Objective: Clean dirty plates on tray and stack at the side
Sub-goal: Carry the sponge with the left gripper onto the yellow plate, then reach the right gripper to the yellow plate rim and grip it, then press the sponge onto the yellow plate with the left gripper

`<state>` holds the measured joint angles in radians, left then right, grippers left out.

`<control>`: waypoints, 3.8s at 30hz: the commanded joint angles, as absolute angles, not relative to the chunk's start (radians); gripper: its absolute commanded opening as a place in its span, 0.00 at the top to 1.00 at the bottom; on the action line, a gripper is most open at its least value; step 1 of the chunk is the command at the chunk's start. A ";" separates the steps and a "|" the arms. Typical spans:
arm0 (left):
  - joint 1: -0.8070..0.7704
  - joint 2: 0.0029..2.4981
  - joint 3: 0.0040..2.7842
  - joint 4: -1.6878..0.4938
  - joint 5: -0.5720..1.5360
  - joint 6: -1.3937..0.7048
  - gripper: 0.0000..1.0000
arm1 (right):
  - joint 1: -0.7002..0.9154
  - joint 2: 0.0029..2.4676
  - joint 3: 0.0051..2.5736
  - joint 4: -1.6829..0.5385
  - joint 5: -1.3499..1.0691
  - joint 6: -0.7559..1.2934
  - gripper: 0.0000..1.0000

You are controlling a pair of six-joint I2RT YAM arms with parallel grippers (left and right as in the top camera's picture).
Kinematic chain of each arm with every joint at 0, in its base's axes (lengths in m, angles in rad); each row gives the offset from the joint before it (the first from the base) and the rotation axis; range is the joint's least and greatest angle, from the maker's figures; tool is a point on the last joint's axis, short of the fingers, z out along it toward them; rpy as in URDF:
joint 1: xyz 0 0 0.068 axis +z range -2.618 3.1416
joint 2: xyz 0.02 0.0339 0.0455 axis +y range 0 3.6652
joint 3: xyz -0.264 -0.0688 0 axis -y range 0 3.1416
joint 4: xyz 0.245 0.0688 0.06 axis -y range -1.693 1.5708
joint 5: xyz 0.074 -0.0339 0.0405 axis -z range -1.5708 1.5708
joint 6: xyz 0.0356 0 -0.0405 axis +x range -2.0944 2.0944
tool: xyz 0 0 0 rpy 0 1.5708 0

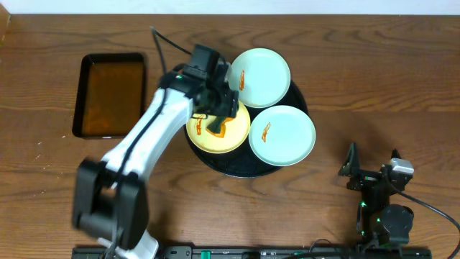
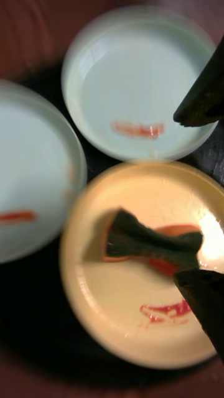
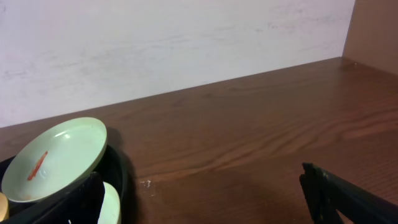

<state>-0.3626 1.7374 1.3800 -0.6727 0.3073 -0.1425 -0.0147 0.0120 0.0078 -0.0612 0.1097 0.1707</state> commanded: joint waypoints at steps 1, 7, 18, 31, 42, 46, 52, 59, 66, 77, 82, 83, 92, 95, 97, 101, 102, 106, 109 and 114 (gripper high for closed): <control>-0.352 1.565 1.390 -0.693 0.266 -0.146 0.22 | -0.019 0.007 0.006 -0.063 0.120 0.159 0.01; -0.338 1.459 1.390 -0.870 -0.110 -0.110 0.21 | -0.019 0.007 0.006 -0.063 0.120 0.159 0.01; -0.217 1.496 1.390 -0.995 0.088 -0.110 0.21 | -0.018 0.007 0.006 0.083 0.026 0.278 0.01; -0.220 1.496 1.390 -1.047 0.098 -0.110 0.20 | -0.019 0.145 0.233 0.361 -0.554 0.435 0.01; -0.220 1.496 1.390 -1.060 0.098 -0.110 0.20 | -0.011 1.047 1.232 -0.680 -0.967 0.110 0.01; -0.220 1.496 1.390 -1.081 0.098 -0.110 0.20 | 0.003 1.261 1.308 -0.597 -1.202 0.286 0.01; -0.220 1.496 1.390 -1.092 0.098 -0.110 0.19 | 0.146 1.444 1.309 -0.414 -1.142 0.357 0.01; -0.220 1.496 1.390 -1.092 0.098 -0.110 0.20 | 0.421 1.616 1.422 -0.791 -0.233 0.367 0.18; -0.220 1.496 1.390 -1.091 0.098 -0.110 0.20 | 0.437 2.003 1.855 -1.223 -0.249 0.272 0.14; -0.220 1.496 1.390 -1.106 0.098 -0.110 0.19 | 0.512 2.138 1.848 -1.002 -0.228 0.273 0.48; -0.220 1.496 1.390 -1.106 0.098 -0.110 0.19 | 0.538 2.179 1.848 -0.988 -0.150 0.276 0.69; -0.220 1.496 1.390 -1.106 0.098 -0.110 0.19 | 0.542 2.188 1.848 -0.989 -0.128 0.277 0.69; -0.220 1.496 1.390 -1.106 0.098 -0.110 0.19 | 0.546 2.265 1.840 -0.961 -0.089 0.296 0.65; -0.220 1.496 1.390 -1.106 0.098 -0.110 0.19 | 0.546 2.284 1.840 -0.955 -0.104 0.295 0.65; -0.220 1.496 1.390 -1.106 0.097 -0.110 0.19 | 0.546 2.291 1.840 -0.953 -0.114 0.295 0.66; -0.220 1.496 1.390 -1.106 0.098 -0.110 0.19 | 0.548 2.297 1.838 -0.951 -0.113 0.295 0.68; -0.220 1.496 1.390 -1.106 0.098 -0.110 0.19 | 0.548 2.297 1.836 -0.949 -0.113 0.295 0.70; -0.220 1.496 1.390 -1.104 0.097 -0.110 0.19 | 0.549 2.307 1.835 -0.949 -0.113 0.295 0.76; -0.220 1.496 1.390 -1.098 0.097 -0.110 0.19 | 0.553 2.318 1.835 -0.951 -0.113 0.295 0.81; -0.220 1.496 1.390 -1.066 0.098 -0.114 0.19 | 0.557 2.321 1.835 -0.955 -0.113 0.295 0.83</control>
<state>-0.2195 1.4906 1.3846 -1.0847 0.0990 -0.1261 0.5381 2.3001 1.8309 -0.9527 -0.1116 0.2882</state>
